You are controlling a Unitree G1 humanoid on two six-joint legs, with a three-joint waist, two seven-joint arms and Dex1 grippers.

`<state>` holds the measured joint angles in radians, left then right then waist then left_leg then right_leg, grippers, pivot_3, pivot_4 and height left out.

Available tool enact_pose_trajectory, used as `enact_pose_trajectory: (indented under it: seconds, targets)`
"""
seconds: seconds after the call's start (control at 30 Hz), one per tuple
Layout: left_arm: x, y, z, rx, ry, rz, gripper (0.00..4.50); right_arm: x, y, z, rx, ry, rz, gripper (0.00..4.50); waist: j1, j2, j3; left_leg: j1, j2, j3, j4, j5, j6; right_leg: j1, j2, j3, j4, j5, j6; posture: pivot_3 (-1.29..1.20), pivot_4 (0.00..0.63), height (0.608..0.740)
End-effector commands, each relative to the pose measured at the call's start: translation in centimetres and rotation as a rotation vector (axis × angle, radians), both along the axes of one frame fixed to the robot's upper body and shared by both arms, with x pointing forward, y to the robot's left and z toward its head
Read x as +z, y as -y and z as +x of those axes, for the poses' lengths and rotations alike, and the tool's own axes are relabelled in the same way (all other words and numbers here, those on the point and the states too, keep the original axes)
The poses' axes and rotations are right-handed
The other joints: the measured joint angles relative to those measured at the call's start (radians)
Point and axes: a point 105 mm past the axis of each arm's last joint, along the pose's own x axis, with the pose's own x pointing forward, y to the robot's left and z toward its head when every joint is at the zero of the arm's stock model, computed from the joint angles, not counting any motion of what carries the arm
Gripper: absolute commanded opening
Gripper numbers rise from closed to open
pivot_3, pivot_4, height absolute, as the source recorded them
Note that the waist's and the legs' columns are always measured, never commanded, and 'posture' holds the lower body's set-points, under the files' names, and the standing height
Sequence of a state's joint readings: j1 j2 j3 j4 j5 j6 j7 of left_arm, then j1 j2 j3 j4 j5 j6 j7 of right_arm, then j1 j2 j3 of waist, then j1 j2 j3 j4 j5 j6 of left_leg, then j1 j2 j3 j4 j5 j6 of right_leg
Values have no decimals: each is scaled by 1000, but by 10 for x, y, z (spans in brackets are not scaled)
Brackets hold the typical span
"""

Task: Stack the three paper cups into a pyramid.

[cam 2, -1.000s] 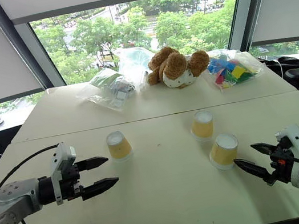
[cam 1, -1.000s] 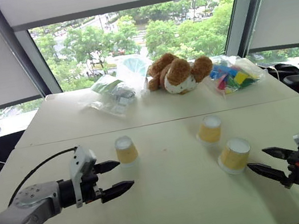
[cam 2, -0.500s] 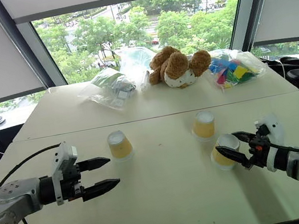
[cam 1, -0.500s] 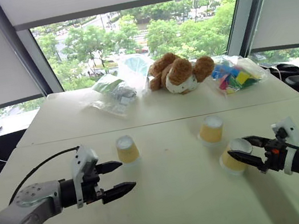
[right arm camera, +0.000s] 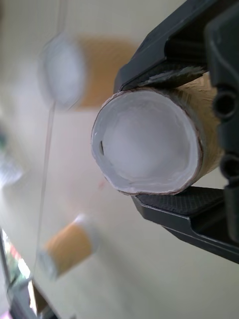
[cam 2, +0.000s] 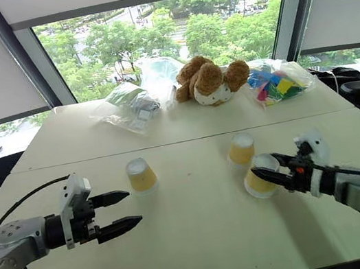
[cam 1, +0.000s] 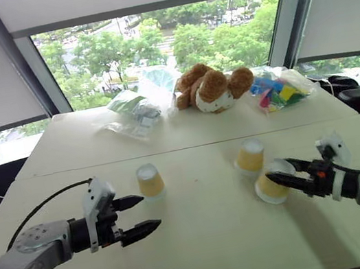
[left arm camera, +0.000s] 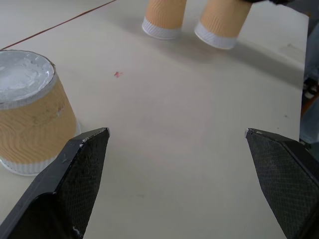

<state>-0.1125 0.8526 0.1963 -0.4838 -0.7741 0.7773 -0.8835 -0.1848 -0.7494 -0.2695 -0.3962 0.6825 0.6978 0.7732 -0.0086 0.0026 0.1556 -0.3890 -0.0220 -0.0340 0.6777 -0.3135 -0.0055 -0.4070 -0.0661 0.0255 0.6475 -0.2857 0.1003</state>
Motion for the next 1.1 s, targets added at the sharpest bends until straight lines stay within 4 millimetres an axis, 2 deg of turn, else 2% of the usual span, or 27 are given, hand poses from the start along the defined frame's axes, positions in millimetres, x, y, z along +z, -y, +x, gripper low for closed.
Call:
enact_pose_trajectory:
  seconds: [0.03,0.17,0.3,0.43,0.57,0.6,0.63,0.7,0.87,0.97,1.03,1.1]
  targets:
    - [7,-4,0,9,39,7,4500,7,-39,-3,140,29,17,2274,-3,0,0,0,0,0,0,0,0,0,0,0,0,0,0,0,150,740]
    - [5,0,-7,-3,24,9,4500,-15,-71,6,243,-6,-29,2274,-2,0,0,-1,0,0,-1,0,0,-1,0,0,-1,0,0,0,150,740]
    - [2,1,-16,-19,5,25,4500,-25,-86,12,301,-11,-76,2274,-1,0,0,-2,-1,0,0,0,0,-2,-1,0,0,0,0,0,150,740]
    - [0,3,-24,-41,-9,55,4500,-31,-92,13,338,-10,-109,2274,-3,0,0,-2,-1,0,0,0,-1,-2,-2,0,0,0,0,0,150,740]
    - [0,4,-24,-35,-2,55,4500,-33,-92,15,346,-4,-121,4224,-2,0,0,-2,-1,0,0,0,-1,-2,-2,0,0,0,0,0,150,740]
    - [0,4,-24,-35,-1,53,4500,-32,-91,16,344,7,-125,4479,-2,0,0,-2,-1,0,0,0,-1,-2,-2,0,0,0,0,0,150,740]
    - [0,4,-24,-34,0,53,4500,-30,-91,17,339,21,-131,4479,-2,0,0,-2,-1,0,0,0,-1,-2,-2,0,0,0,0,0,150,740]
    - [-1,4,-23,-35,0,53,4500,-22,-85,19,313,73,-153,4479,-3,0,0,-2,-1,0,-1,0,-1,-2,-2,0,0,0,0,0,150,740]
    - [4,3,-19,-46,-1,44,4500,34,-50,10,195,163,-56,4479,3,0,0,-2,-2,0,0,0,-1,-2,-2,0,0,0,0,0,150,740]
    - [8,4,-14,-58,8,30,4500,55,-28,10,103,184,9,4479,2,0,0,-2,-2,0,-1,0,-1,-2,-3,0,-1,0,0,0,150,740]
    - [12,9,-12,-78,16,12,4500,56,-9,17,8,195,18,4479,-1,0,0,-2,-2,0,-1,0,-1,-2,-3,0,-1,0,0,0,150,740]
    - [14,11,-10,-89,20,7,4500,54,-2,22,-32,201,17,4479,-2,0,0,-2,-2,0,-1,0,-1,-2,-3,0,-1,0,0,0,150,740]
